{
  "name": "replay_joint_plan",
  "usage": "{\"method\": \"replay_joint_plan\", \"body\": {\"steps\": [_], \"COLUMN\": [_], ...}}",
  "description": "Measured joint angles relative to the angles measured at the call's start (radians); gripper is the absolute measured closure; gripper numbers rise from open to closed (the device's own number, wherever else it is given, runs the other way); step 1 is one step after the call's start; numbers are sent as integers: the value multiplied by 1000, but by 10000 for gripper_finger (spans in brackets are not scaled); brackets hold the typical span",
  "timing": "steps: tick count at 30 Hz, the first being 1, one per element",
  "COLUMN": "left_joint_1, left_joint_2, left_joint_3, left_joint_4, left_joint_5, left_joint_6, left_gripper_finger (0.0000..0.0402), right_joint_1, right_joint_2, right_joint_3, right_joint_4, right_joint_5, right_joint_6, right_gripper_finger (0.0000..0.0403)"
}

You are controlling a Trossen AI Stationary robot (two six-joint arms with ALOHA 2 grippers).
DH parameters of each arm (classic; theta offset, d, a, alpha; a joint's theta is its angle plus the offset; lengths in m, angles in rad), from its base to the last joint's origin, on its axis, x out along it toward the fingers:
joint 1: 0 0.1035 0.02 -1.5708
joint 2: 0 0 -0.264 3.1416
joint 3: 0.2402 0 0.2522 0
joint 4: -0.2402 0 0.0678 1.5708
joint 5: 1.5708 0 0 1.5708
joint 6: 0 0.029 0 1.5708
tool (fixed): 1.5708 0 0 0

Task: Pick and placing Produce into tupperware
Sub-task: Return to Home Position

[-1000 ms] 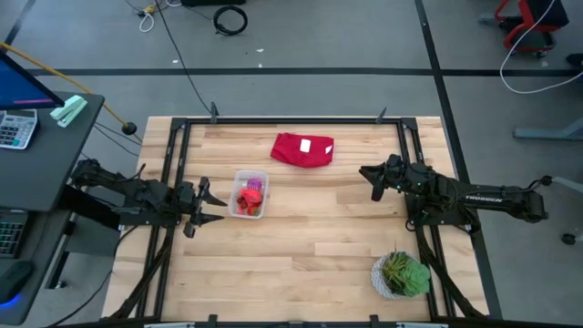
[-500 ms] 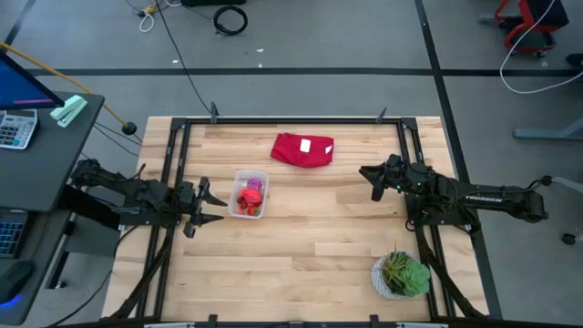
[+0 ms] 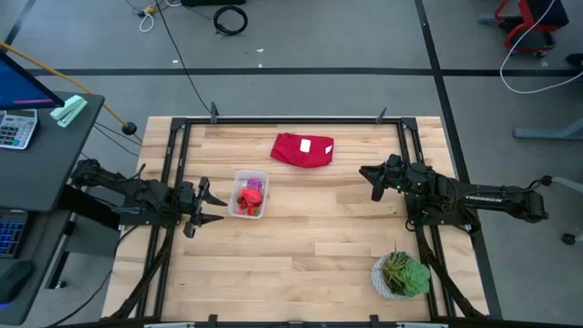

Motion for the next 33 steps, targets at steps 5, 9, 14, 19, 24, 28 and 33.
{"method": "replay_joint_plan", "body": {"steps": [5, 9, 14, 19, 24, 28, 33], "left_joint_1": [0, 0, 0, 0, 0, 0, 0], "left_joint_2": [0, 0, 0, 0, 0, 0, 0], "left_joint_3": [0, 0, 0, 0, 0, 0, 0], "left_joint_4": [0, 0, 0, 0, 0, 0, 0], "left_joint_5": [0, 0, 0, 0, 0, 0, 0], "left_joint_6": [0, 0, 0, 0, 0, 0, 0], "left_gripper_finger": [211, 209, 203, 204, 211, 209, 203], "right_joint_1": [0, 0, 0, 0, 0, 0, 0], "right_joint_2": [0, 0, 0, 0, 0, 0, 0], "right_joint_3": [0, 0, 0, 0, 0, 0, 0], "right_joint_4": [0, 0, 0, 0, 0, 0, 0], "right_joint_5": [0, 0, 0, 0, 0, 0, 0], "right_joint_6": [0, 0, 0, 0, 0, 0, 0], "right_gripper_finger": [318, 318, 318, 318, 318, 318, 318]}}
